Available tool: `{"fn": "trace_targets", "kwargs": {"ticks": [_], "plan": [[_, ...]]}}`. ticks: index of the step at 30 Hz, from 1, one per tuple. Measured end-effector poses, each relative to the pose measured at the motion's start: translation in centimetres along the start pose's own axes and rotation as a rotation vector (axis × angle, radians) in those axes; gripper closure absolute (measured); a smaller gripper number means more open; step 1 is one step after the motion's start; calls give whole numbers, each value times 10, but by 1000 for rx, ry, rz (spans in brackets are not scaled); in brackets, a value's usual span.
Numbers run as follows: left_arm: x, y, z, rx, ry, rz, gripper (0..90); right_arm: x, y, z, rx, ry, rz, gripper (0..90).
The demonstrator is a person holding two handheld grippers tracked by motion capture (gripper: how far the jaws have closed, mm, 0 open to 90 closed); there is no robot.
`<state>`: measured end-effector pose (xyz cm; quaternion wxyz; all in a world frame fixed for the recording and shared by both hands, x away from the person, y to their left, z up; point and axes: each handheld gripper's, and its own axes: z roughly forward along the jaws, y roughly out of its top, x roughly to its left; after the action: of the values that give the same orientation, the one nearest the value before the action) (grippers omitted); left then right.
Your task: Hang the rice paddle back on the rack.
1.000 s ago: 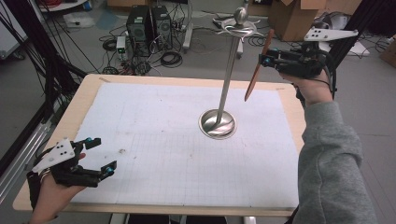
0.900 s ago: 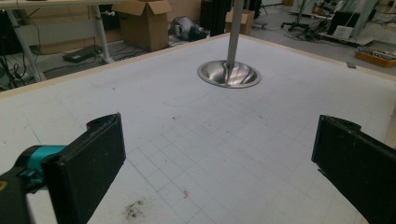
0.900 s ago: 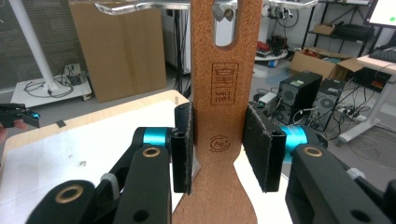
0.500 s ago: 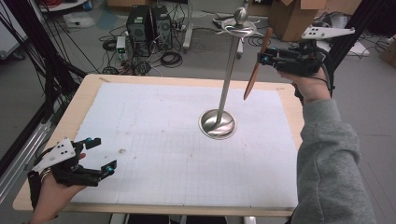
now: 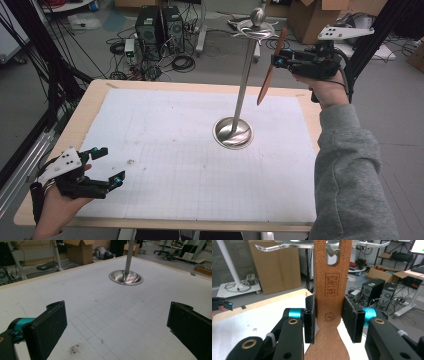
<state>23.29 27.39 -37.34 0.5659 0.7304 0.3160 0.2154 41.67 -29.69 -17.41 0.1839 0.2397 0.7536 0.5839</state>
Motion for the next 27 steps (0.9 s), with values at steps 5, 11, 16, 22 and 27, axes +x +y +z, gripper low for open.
{"fn": "trace_targets", "kwargs": {"ticks": [5,11,16,22,27], "plan": [[0,0,-1,-5,-1,-5,32,-1,-1,4,8,-3,-3,649],[1,-1,0,0,0,-9,32,0,-1,5,8,2,-5,649],[1,-1,1,4,-2,-7,32,-1,-3,7,13,1,-3,649],[2,-2,2,12,13,-16,32,-1,-7,9,3,0,8,648],[1,-2,3,13,7,-16,32,0,-7,10,2,-6,-4,648]]}}
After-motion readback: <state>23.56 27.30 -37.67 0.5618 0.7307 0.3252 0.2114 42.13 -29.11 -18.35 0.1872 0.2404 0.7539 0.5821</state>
